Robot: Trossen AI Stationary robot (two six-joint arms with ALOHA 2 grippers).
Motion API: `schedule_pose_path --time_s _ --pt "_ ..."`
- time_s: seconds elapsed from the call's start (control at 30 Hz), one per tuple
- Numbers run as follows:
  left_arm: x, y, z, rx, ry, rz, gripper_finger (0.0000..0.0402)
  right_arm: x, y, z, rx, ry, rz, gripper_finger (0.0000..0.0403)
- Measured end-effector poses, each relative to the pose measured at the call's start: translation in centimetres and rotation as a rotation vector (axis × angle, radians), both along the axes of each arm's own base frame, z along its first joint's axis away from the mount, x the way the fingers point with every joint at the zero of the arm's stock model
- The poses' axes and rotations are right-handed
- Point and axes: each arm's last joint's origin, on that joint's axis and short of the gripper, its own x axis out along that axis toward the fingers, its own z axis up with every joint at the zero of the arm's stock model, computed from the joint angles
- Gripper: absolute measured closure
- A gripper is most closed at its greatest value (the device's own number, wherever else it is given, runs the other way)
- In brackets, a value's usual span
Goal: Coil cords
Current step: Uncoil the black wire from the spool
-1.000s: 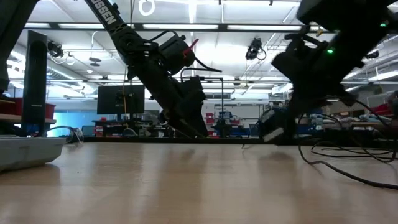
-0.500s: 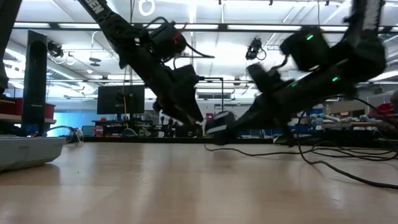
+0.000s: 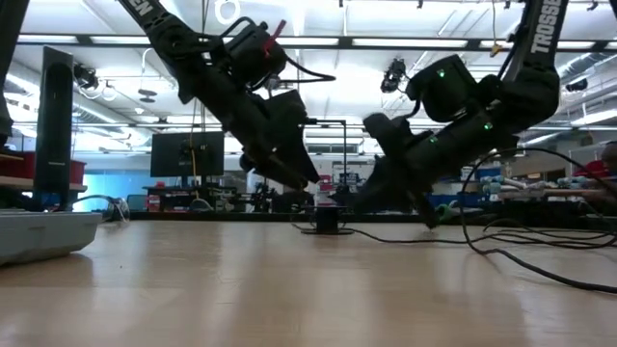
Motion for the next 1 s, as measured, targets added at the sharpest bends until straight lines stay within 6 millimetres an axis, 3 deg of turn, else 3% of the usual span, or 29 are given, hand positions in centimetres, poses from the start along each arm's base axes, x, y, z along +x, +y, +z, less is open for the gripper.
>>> schedule_pose_path --time_s 0.4,0.8,1.0 --pt "0.1 -0.4 0.0 0.004 -0.002 -0.016 0.0046 -2.9 0.3 1.8 -0.09 0.008 0.037 0.031" --pt "1.0 -1.0 -1.4 -0.012 -0.006 -0.128 0.0046 -2.4 8.1 3.6 -0.541 0.134 0.226 0.0328" --pt "1.6 -0.8 -2.1 0.002 0.0 -0.107 0.0046 -0.9 9.4 4.7 -0.612 0.22 0.282 0.0341"
